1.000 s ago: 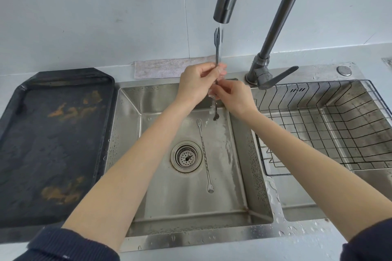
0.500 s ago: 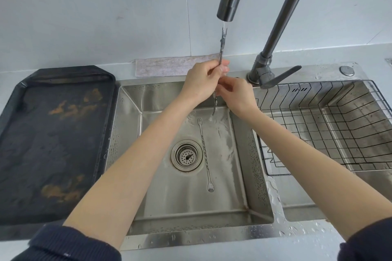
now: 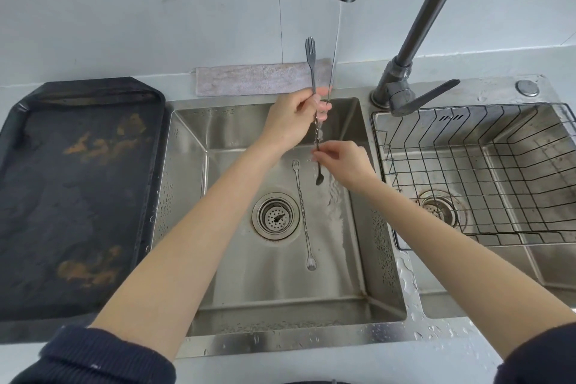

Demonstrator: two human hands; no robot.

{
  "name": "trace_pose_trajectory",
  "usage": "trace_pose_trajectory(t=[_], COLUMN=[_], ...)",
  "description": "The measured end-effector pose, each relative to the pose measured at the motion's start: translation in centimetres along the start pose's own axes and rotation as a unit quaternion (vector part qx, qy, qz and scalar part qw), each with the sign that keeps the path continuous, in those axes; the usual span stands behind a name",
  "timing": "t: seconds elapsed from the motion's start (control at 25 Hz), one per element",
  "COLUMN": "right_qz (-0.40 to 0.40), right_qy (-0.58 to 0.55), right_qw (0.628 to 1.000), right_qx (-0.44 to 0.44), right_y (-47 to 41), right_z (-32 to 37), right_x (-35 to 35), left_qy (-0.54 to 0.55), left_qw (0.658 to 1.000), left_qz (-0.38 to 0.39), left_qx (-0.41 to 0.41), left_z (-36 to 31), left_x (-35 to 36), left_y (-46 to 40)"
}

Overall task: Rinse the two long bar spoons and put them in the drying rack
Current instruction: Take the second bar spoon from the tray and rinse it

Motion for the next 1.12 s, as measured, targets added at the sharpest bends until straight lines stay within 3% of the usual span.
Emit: trace_pose_trajectory(t=[0.2,0.4,0.76,1.12], right_qz=[0.048,0.099,0.173,0.221], right_qy=[0.019,0.037,0.037,0.052], right_qw=[0.999,0.994,0.982,0.968], right_qx=[0.002,0.012,0.067,0.112], right_y=[-0.2,-0.3,0.2,1.3], right_z=[-0.7,-2.1,-4.7,-6.7], right_x=[3.2,7.2,12.9,16.5], left_qy=[0.068,0.053,0.019,0.021], left_qw=[0.995,0.984,0.956,0.934], left_qz=[-0.030,-0.063,-0.039,-0.010], left_qx=[-0.071,-0.155,-0.289,-0.357], left_z=[4.3,9.6,17.0,22.5], left_x=[-1.2,-2.2,-1.8,-1.3], left_y=[-0.1,0.2,2.2,3.8])
Point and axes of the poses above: each hand's wrist, its own y-axis away from the middle knuckle, its own x-axis out of the palm, z = x × y, the point moved 7 cm from there along -y, towards the middle knuckle, and after that the axes turned 15 degrees about y, right-handed, at the moved point
